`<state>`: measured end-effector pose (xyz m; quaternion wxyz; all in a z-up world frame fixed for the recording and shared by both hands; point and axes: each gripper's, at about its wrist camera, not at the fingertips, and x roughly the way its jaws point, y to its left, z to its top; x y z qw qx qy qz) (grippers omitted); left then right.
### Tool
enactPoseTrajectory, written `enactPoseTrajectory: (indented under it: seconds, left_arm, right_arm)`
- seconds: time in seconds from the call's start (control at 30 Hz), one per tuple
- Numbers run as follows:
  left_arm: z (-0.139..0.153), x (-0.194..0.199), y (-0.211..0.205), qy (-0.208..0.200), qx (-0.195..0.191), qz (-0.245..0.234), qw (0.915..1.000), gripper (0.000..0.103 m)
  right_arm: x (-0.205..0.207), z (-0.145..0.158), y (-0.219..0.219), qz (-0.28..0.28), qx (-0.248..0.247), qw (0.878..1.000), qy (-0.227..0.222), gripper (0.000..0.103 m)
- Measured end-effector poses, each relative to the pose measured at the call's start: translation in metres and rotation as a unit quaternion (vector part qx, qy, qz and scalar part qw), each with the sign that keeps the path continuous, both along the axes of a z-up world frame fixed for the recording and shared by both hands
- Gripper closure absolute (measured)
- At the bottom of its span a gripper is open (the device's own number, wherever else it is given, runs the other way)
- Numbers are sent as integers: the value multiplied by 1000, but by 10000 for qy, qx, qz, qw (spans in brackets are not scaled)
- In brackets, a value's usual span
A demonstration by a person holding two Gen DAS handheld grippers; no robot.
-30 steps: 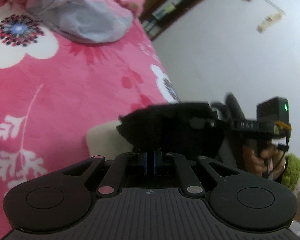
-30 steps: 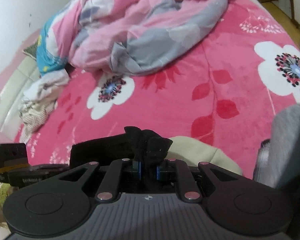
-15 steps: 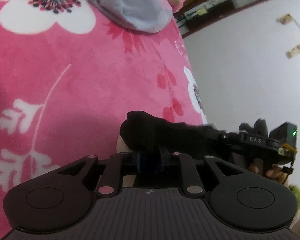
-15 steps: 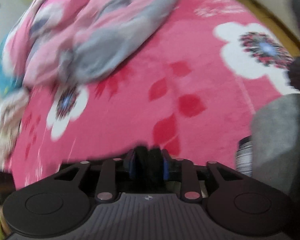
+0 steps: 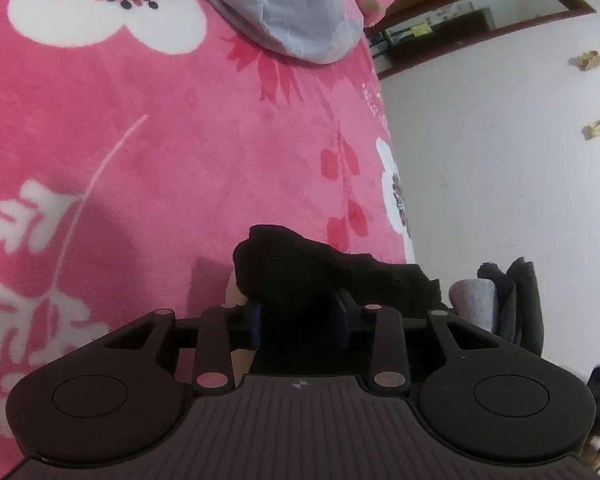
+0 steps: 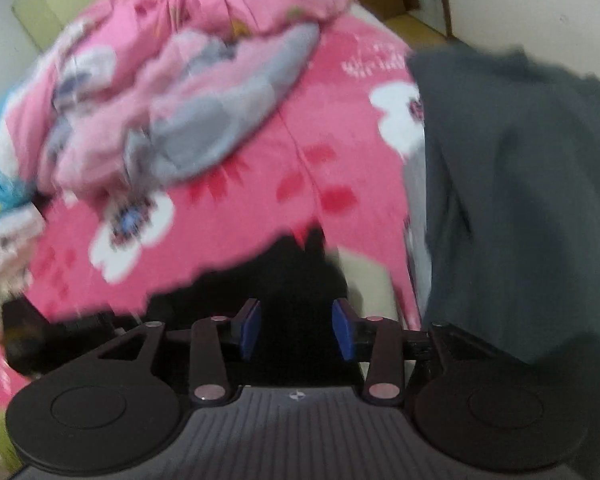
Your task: Fold clothes
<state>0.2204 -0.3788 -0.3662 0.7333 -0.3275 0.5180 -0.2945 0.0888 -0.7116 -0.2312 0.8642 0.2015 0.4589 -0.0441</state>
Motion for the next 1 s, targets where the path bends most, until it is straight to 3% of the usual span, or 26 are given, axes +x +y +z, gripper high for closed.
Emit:
enactPoseTrajectory:
  seconds: [0.13, 0.27, 0.43, 0.57, 0.77, 1.0]
  left_arm:
    - [0, -1, -2, -79, 58, -20, 9999, 69]
    - [0, -3, -3, -140, 103, 5, 9998, 69]
    - [0, -7, -2, -147, 87, 93, 9998, 69]
    - [-2, -8, -1, -133, 25, 160, 9998, 69]
    - [-5, -9, 2, -147, -69, 197, 9997, 69]
    - [-7, -10, 3, -174, -112, 227, 9995, 69]
  right_arm:
    - [10, -28, 12, 64, -334, 9993, 137, 61]
    - [26, -46, 9, 13, -367, 9991, 209, 61]
    - [27, -43, 10, -105, -364, 9990, 235, 61]
    - [31, -46, 5, -148, -47, 9992, 372, 55]
    - [36, -47, -9, -242, 748, 9962, 376, 54]
    - [47, -64, -12, -380, 1010, 9938, 278, 50]
